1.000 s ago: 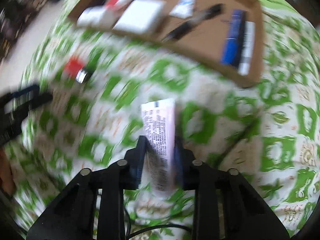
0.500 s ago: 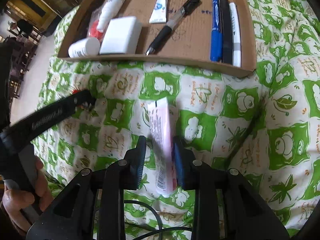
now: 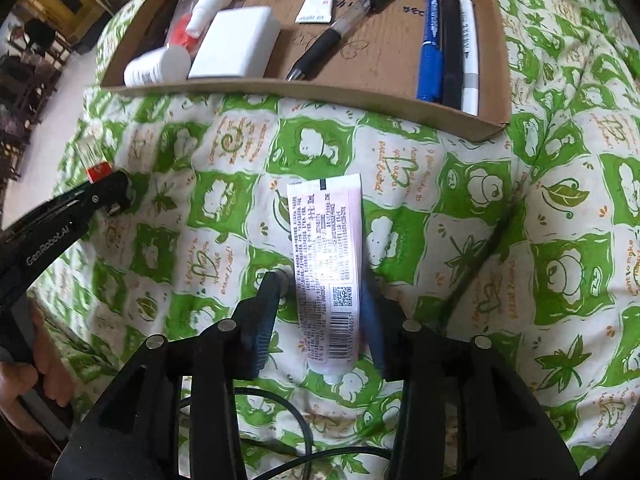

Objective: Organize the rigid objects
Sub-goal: 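Grasp the red-and-clear lighter with the left gripper while the right lifts the large tube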

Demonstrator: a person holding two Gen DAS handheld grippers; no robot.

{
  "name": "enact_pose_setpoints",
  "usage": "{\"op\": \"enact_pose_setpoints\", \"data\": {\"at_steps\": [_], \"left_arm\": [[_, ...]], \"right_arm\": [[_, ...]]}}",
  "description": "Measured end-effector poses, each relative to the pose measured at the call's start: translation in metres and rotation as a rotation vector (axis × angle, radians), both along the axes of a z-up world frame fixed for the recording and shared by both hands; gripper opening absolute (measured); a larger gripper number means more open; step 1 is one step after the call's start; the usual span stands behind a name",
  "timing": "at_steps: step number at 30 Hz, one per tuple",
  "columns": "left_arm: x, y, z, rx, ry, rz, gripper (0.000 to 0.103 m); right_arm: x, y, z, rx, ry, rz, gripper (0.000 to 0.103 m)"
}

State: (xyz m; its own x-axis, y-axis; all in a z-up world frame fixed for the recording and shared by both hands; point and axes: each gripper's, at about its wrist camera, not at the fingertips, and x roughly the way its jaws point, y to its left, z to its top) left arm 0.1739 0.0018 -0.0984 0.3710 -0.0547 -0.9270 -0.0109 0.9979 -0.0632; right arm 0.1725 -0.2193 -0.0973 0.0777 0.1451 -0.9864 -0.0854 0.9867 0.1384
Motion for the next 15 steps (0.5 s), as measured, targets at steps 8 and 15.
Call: {"op": "enact_pose_setpoints", "data": {"at_steps": [8, 15], "left_arm": [[-0.010, -0.015, 0.007, 0.105, -0.032, 0.011, 0.032], [-0.006, -0.014, 0.003, 0.135, -0.018, 0.010, 0.038]], "right_arm": [[-0.005, 0.006, 0.002, -0.060, -0.022, 0.029, 0.040], [-0.002, 0.015, -0.005, -0.091, -0.017, 0.042, 0.033]]}}
